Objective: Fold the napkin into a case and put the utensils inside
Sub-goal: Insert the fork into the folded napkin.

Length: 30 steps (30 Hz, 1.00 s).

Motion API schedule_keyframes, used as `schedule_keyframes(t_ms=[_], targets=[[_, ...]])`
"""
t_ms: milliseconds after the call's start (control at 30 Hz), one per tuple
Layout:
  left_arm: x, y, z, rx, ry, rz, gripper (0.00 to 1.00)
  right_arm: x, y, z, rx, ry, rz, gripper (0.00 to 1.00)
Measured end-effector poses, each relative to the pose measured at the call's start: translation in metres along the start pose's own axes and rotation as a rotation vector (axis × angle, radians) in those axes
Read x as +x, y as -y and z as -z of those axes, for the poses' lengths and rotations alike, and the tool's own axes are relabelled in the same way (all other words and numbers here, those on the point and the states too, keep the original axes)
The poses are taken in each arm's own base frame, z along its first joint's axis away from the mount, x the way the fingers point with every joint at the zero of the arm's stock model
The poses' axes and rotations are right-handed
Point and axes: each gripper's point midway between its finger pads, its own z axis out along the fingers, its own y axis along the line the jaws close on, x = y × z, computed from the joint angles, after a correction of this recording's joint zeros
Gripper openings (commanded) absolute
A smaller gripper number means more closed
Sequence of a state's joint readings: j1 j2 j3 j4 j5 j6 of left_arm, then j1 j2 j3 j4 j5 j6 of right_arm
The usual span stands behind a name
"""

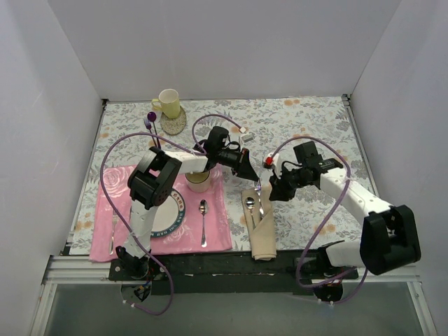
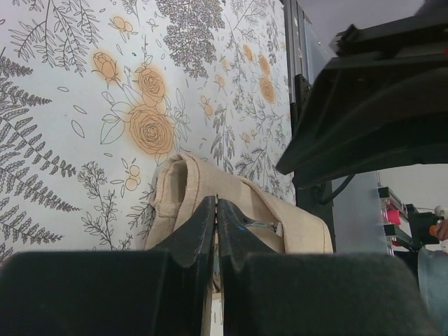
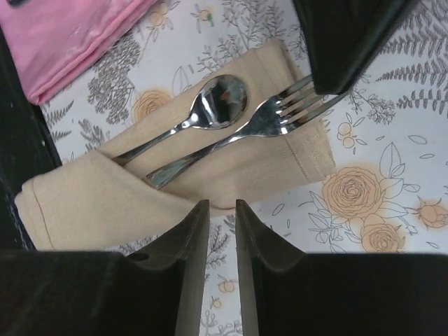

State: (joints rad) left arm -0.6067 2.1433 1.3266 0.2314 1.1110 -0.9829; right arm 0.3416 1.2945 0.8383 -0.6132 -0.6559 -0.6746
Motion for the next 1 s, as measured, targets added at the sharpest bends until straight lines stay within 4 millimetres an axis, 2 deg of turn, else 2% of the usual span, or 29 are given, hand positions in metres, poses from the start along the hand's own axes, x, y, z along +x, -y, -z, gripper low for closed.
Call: schedule_keyframes(t_ms=[100, 233, 567, 667, 800, 867, 1000], targets=[[0.002, -0.001, 0.0, -0.001, -0.003, -0.003, 0.0, 0.008, 0.014, -0.016, -0.002, -0.018, -0.136, 0.39], [0.004, -0.002, 0.001, -0.004, -0.009, -0.003, 0.0, 0.018, 0.027, -0.026, 0.001, -0.034, -0.283, 0.43], [0.006, -0.002, 0.001, -0.005, -0.014, -0.009, 0.0, 0.015, 0.047, -0.037, -0.022, 0.012, -0.487, 0.45], [0.006, -0.002, 0.001, -0.005, -0.014, -0.012, 0.0, 0.018, 0.049, -0.042, -0.045, 0.006, -0.523, 0.42], [0.007, -0.001, -0.001, -0.003, -0.02, -0.011, 0.0, 0.021, 0.05, -0.049, -0.068, 0.005, -0.563, 0.31], [0.009, 0.0, -0.003, -0.002, -0.025, -0.01, 0.0, 0.022, 0.051, -0.051, -0.077, 0.007, -0.585, 0.2], [0.012, 0.002, -0.006, 0.002, -0.034, -0.014, 0.0, 0.023, 0.052, -0.052, -0.089, 0.012, -0.615, 0.15]])
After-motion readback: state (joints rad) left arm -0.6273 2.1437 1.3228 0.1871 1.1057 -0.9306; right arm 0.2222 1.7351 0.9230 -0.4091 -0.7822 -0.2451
